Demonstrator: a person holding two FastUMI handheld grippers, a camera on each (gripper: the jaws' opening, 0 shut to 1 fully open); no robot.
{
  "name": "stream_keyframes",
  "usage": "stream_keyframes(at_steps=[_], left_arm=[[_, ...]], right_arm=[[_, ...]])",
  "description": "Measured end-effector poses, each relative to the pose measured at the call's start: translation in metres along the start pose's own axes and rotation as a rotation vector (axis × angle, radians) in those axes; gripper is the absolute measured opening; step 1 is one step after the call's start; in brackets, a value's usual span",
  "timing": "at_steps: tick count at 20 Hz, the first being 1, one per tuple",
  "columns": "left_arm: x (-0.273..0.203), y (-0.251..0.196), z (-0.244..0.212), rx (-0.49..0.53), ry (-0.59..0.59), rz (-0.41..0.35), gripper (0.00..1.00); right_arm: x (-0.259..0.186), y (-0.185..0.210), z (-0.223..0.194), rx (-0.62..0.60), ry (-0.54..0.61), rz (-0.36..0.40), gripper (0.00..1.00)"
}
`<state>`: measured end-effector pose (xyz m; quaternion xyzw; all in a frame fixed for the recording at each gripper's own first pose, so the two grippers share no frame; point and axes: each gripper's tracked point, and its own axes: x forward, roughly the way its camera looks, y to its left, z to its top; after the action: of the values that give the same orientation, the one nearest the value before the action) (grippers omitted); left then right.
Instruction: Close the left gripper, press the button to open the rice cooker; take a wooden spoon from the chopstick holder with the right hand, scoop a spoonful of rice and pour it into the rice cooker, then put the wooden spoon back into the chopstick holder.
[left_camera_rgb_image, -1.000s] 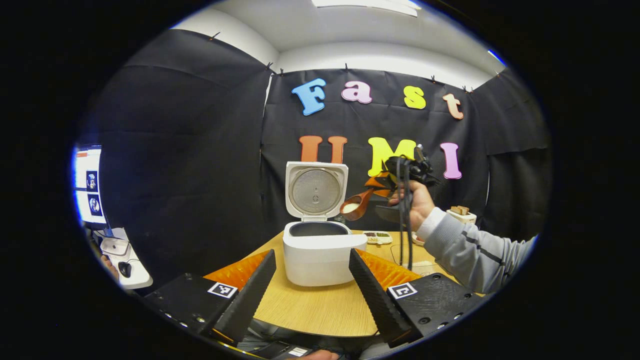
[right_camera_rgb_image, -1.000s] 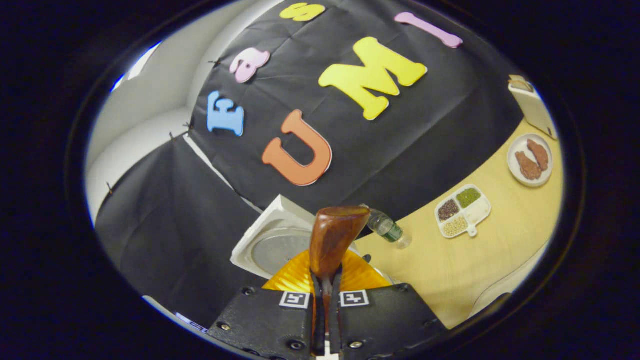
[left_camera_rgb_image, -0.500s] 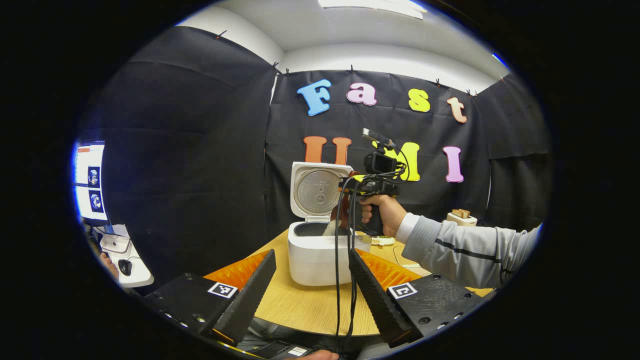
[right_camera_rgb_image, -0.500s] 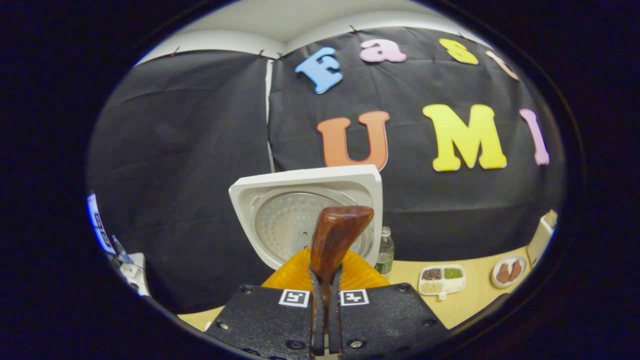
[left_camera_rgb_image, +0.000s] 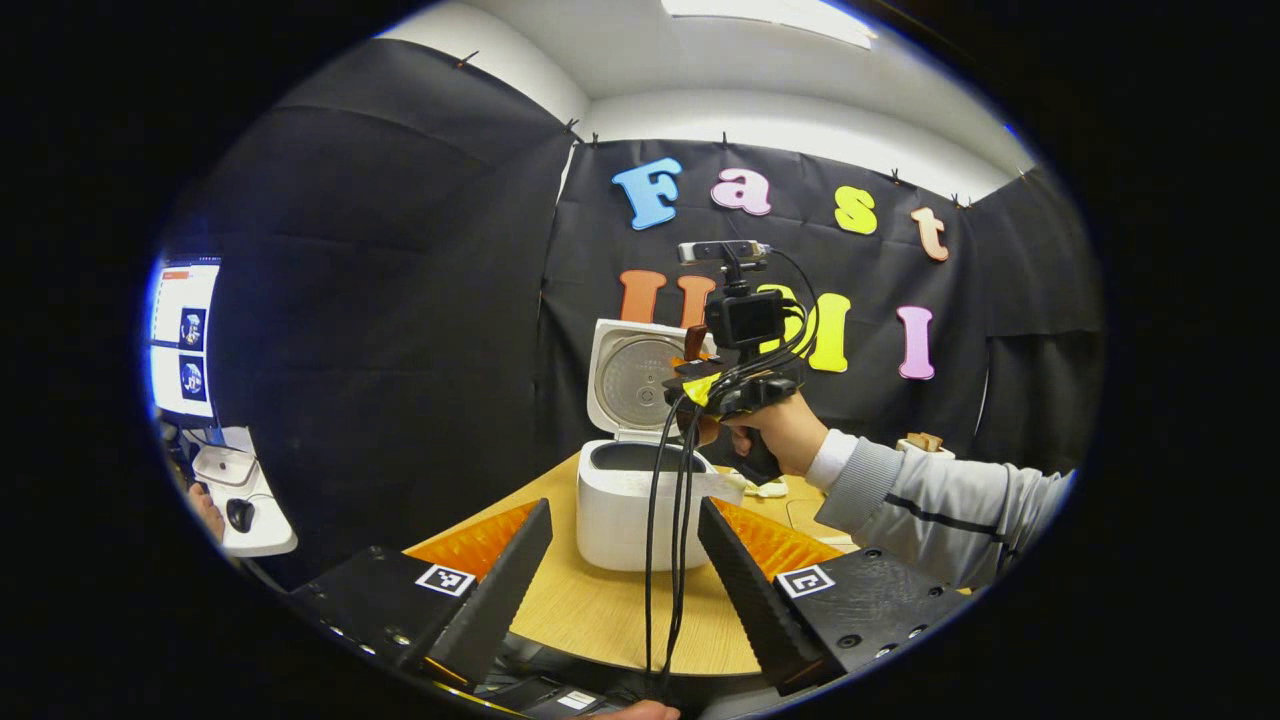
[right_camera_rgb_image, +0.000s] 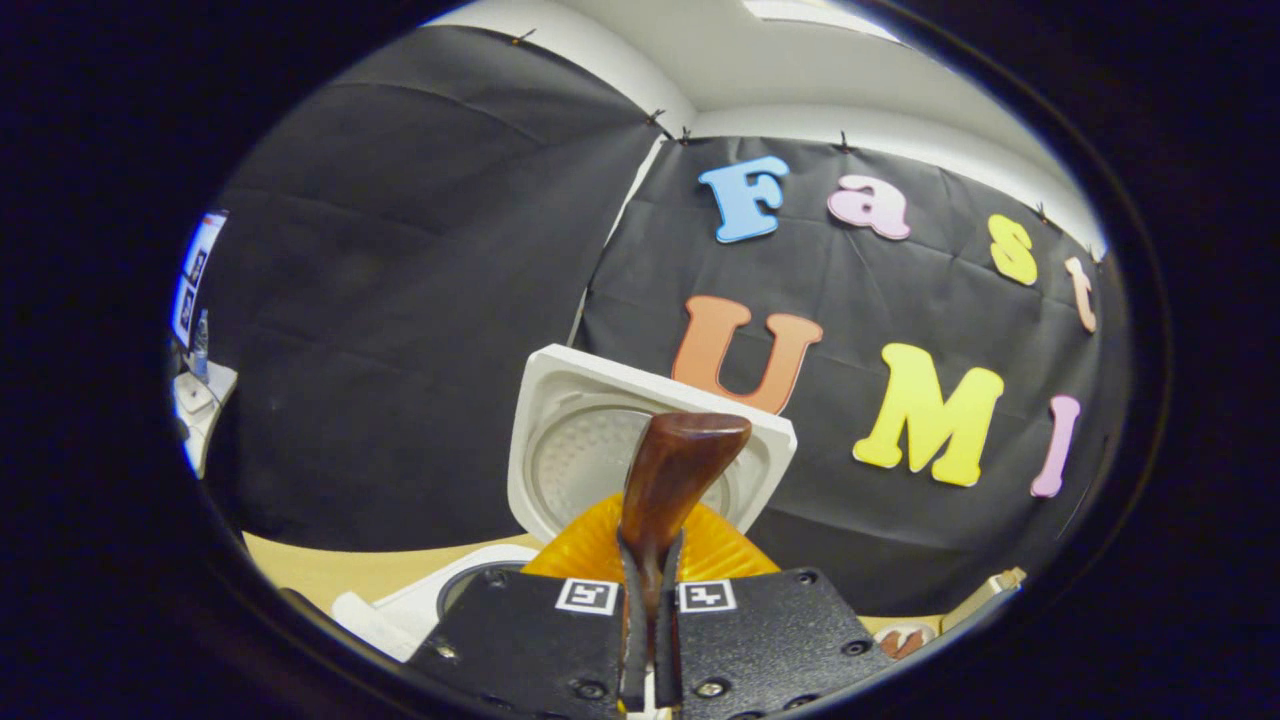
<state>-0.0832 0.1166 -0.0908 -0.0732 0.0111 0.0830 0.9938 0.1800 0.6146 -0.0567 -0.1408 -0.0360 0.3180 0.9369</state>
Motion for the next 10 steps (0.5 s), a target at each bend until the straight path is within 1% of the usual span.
stream_keyframes(at_steps=[3, 5, 7, 10], left_arm=[[0.001, 0.000, 0.000, 0.001, 0.011, 0.014, 0.94], [0.006, -0.007, -0.002, 0.018, 0.012, 0.009, 0.94], [0.015, -0.029, -0.003, 0.020, 0.016, -0.009, 0.94], [0.027, -0.061, 0.001, 0.023, 0.002, -0.055, 0.94]], right_arm=[[-0.024, -0.030, 0.012, 0.052, -0.009, -0.026, 0.09], [-0.044, -0.053, 0.005, 0.105, 0.008, -0.043, 0.09], [-0.065, -0.079, 0.002, 0.137, 0.022, -0.054, 0.09], [-0.096, -0.126, 0.002, 0.174, 0.002, -0.098, 0.11]])
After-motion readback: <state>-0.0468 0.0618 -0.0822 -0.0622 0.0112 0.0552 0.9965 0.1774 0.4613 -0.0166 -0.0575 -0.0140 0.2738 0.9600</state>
